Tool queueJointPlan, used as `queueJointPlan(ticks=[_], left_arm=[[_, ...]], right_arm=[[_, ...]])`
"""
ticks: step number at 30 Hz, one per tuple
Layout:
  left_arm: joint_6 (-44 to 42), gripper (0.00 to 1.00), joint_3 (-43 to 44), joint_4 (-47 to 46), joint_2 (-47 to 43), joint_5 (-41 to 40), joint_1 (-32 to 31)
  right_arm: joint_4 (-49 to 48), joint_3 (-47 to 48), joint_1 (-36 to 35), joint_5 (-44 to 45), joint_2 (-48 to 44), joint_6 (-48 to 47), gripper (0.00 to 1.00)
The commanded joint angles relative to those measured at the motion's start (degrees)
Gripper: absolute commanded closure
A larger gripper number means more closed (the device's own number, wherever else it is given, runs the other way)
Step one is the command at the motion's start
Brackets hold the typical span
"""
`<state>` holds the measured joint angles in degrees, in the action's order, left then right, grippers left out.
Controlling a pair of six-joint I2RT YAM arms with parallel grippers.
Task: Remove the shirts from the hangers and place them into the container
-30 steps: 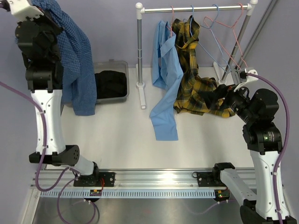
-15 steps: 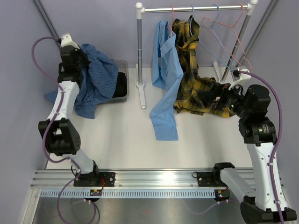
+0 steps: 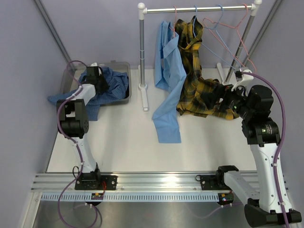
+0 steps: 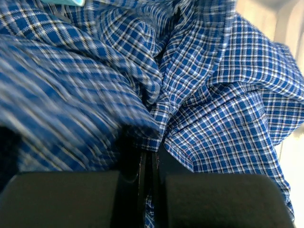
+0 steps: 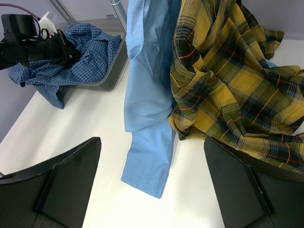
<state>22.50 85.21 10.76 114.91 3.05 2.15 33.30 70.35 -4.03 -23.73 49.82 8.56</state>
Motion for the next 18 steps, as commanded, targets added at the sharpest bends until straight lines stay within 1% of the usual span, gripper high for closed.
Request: queueJointPlan(ticks=[1,3,4,5,6,8,9,10,12,13,15,16,18], left_arm=[[0.88,1.0,2.86,3.38,1.54,1.08,-0.75],[1.05,0.98,3.82,5.13,0.67,0.99,-0.75],[1.14,0.94,4.43,6.01,-0.12,0.91,-0.75],[1.14,0.86,5.14,6.81,-1.17,0.47,-0.75],[1.14,0.62,6.45,7.77,-4.14,0.03,-0.75],[1.14,0.41,7.6,8.22,-7.58,-1.11,-0.66],[1.31,0.33,8.47,8.48,-9.43,-1.72,-0.66],[1.4,0.19,9.0,8.92,-13.01,-2.34,-0.75],[1.49,0.11,10.06,10.15,-16.37,-4.79,-0.66],[1.75,0.05,10.06,10.41,-19.78,-5.42,-0.57],[3.77,0.02,8.75,10.77,-23.4,-7.44,-0.13],[4.91,0.01,5.79,10.77,-27.42,-8.75,0.22],[9.83,0.01,1.3,10.51,-31.4,-9.81,1.36]], right_arm=[[0.8,-0.03,-0.45,-1.23,0.19,-1.0,0.01],[0.8,0.23,-0.45,-1.24,0.27,-1.0,0.01],[0.8,0.32,-0.54,-1.32,0.27,-1.0,0.01],[0.72,0.23,-0.54,-1.41,0.19,-1.0,0.0],[0.63,0.32,-0.54,-1.5,0.1,-1.0,0.01],[0.28,0.23,-0.54,-1.94,0.1,-0.91,0.0],[0.19,0.23,-0.54,-2.03,0.01,-0.82,0.01],[-0.07,0.23,-0.54,-2.46,-0.08,-0.65,0.01],[-0.25,0.14,-0.45,-2.99,-0.25,-0.56,0.01],[-0.34,0.14,-0.45,-3.43,-0.69,-0.38,0.01],[-0.25,0.14,-0.63,-3.61,-1.13,-0.3,0.01],[-0.25,0.14,-0.71,-3.61,-2.0,-0.38,0.01],[-0.34,-0.12,-1.06,-3.52,-3.32,-0.38,0.01]])
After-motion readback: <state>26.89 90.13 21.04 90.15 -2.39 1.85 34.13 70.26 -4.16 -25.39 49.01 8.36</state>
